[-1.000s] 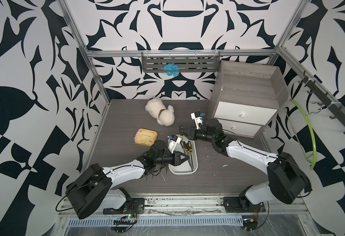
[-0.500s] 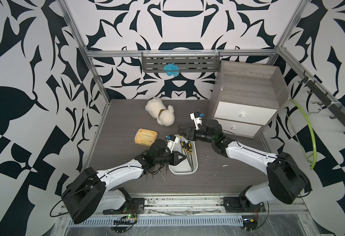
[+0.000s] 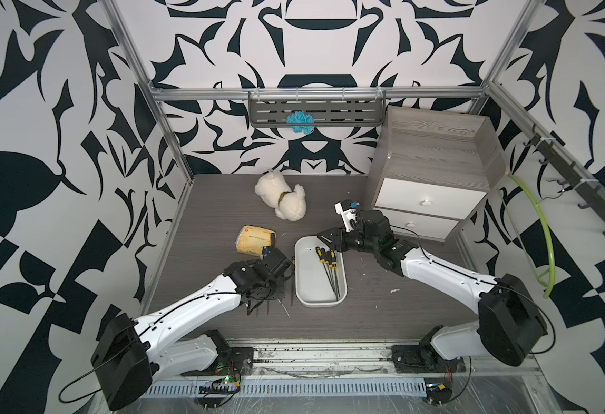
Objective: Take the file tool out of the storage box
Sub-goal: Place the file tool at the center of the board.
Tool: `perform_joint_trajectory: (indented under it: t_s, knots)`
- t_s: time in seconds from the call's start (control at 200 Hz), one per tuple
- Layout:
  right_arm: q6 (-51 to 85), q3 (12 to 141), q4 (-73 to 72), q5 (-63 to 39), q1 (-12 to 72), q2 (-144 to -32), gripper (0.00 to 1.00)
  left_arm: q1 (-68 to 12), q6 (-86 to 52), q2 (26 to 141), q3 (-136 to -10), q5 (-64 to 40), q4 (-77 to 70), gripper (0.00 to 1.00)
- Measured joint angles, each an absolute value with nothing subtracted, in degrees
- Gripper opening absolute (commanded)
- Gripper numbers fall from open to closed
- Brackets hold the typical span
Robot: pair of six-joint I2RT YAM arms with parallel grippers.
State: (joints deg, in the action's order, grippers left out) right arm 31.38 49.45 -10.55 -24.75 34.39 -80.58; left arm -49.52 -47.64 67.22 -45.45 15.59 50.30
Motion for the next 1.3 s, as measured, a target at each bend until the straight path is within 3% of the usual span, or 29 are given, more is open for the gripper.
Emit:
perform_joint_trajectory:
  t_s: [0.36,0.62,1.3]
  knots:
    - [28.71,49.45,-8.69,-23.97,34.39,-80.55,0.39,-48.51,-54.35,84.71,-47.59,21.54,64.77,0.00]
    - [28.25,49.45,-7.88,-23.73,34.39,-79.15,0.39,-42.33,-49.23,86.76,-47.33,17.80,62.37,0.00]
    - [28.25,49.45,-7.46,-23.49,34.39,-77.93,0.39,-37.52,-42.04,93.10,-47.92,11.94,61.19,0.03]
